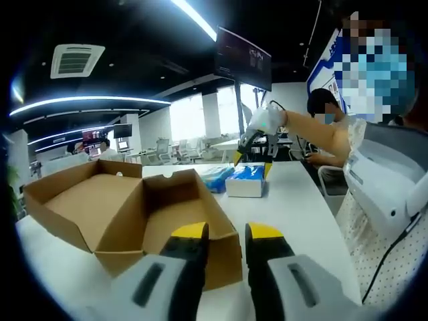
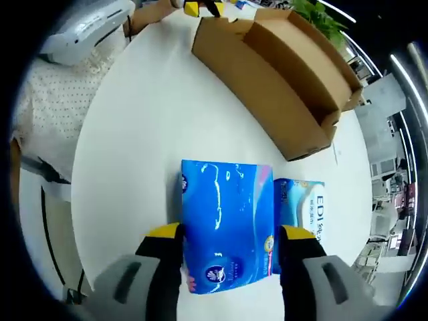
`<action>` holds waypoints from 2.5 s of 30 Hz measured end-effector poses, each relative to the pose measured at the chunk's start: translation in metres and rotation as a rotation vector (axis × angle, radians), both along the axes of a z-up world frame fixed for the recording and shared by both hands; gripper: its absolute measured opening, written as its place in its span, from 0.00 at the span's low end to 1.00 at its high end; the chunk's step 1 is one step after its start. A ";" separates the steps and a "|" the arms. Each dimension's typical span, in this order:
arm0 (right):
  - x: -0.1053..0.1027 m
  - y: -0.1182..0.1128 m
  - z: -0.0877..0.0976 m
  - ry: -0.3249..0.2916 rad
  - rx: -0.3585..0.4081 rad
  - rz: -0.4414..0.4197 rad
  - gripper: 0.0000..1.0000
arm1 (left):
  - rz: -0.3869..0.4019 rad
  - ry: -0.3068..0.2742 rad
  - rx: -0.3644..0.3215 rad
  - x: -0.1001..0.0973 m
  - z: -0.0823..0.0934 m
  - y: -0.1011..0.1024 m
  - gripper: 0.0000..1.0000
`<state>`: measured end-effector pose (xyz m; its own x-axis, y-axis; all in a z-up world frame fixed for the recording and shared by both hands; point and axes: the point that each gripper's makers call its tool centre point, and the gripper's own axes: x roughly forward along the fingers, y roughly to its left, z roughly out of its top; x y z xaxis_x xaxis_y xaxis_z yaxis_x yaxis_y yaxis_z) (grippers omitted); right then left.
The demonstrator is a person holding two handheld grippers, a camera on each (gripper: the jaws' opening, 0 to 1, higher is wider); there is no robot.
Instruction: Operate the shoe box by opening the lid, removing the specified soft item, and placing it in the target area until the item is outside and the box remains undamaged.
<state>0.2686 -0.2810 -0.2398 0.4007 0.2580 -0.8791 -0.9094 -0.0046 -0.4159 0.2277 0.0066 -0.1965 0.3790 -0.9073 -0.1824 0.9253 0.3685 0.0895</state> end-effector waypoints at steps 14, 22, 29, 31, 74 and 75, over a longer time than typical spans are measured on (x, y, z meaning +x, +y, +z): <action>-0.016 0.001 -0.016 -0.182 -0.023 -0.047 0.29 | 0.002 -0.003 0.001 0.001 0.001 0.002 0.22; -0.014 0.002 -0.018 -0.232 -0.004 -0.061 0.28 | 0.003 -0.007 0.002 0.001 0.000 0.001 0.22; -0.008 0.000 -0.018 -0.239 -0.001 -0.043 0.28 | 0.003 -0.005 0.000 0.002 0.000 0.001 0.22; -0.007 0.001 -0.018 -0.235 0.007 -0.049 0.28 | 0.003 -0.005 0.001 0.002 0.000 0.001 0.22; -0.006 0.020 0.000 -0.230 0.238 0.003 0.38 | 0.005 -0.023 0.013 0.000 0.000 0.002 0.22; -0.006 0.027 0.005 -0.236 0.268 0.015 0.38 | 0.005 -0.023 0.014 0.000 0.000 0.002 0.22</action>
